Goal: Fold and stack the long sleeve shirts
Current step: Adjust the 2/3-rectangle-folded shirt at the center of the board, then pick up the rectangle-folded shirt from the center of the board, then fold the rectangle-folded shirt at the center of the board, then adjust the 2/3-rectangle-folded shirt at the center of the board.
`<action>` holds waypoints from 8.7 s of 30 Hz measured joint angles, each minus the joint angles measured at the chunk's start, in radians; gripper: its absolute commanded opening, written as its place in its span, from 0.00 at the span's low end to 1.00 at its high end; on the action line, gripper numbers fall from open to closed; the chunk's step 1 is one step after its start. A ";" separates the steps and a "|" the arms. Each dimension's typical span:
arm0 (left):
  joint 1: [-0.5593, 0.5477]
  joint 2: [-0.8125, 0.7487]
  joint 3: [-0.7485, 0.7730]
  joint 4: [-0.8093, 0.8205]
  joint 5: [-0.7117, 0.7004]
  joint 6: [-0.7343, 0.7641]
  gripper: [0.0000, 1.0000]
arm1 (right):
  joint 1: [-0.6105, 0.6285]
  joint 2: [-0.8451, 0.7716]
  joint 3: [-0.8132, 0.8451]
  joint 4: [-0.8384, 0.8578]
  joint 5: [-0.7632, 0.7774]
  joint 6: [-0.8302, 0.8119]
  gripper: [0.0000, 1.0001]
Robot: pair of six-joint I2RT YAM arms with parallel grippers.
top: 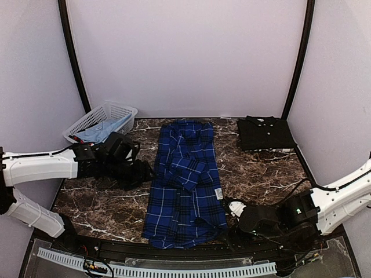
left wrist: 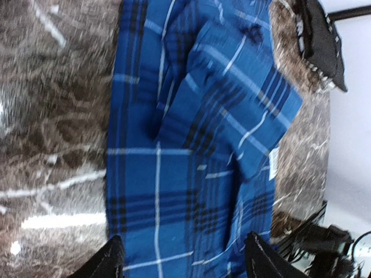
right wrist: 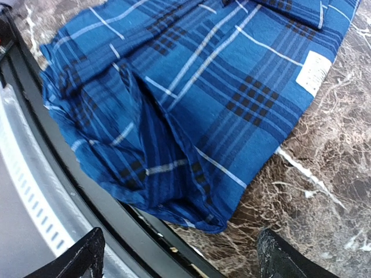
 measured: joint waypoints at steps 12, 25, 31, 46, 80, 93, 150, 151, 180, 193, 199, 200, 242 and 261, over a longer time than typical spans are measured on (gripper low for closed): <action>-0.212 -0.113 -0.278 -0.014 0.081 -0.138 0.69 | 0.048 0.093 0.000 -0.005 0.096 0.065 0.91; -0.269 -0.110 -0.397 0.117 0.187 -0.229 0.55 | -0.136 -0.190 -0.183 0.114 -0.196 0.428 0.81; -0.269 -0.089 -0.415 0.186 0.226 -0.256 0.49 | -0.207 -0.195 -0.259 0.229 -0.324 0.560 0.71; -0.270 -0.051 -0.418 0.235 0.279 -0.265 0.33 | -0.317 -0.143 -0.348 0.474 -0.392 0.731 0.67; -0.271 -0.102 -0.417 0.254 0.308 -0.288 0.00 | -0.326 0.067 -0.219 0.522 -0.440 0.635 0.00; -0.142 -0.151 -0.314 0.227 0.307 -0.293 0.00 | -0.357 0.031 -0.029 0.346 -0.309 0.454 0.00; 0.195 0.469 0.224 0.264 0.320 0.116 0.27 | -0.691 0.984 0.915 0.111 -0.257 -0.347 0.45; 0.193 0.470 0.201 0.270 0.320 0.109 0.27 | -0.681 1.001 0.916 0.099 -0.246 -0.355 0.47; 0.138 0.209 -0.130 0.136 0.183 0.025 0.24 | -0.656 1.064 1.143 -0.051 -0.241 -0.412 0.49; 0.181 0.282 0.191 0.015 0.100 0.141 0.40 | -0.704 1.134 1.261 -0.121 -0.291 -0.445 0.75; 0.267 0.430 0.360 0.020 0.094 0.246 0.44 | -0.796 0.854 1.037 -0.069 -0.375 -0.416 0.74; 0.279 0.456 0.381 0.021 0.097 0.264 0.45 | -0.824 0.793 0.978 -0.044 -0.397 -0.407 0.74; 0.192 0.486 0.442 0.057 0.274 0.339 0.46 | -1.033 0.821 0.559 0.455 -0.881 -0.183 0.04; -0.079 0.796 0.507 0.251 0.385 0.208 0.38 | -1.033 0.964 0.666 0.454 -0.838 -0.217 0.03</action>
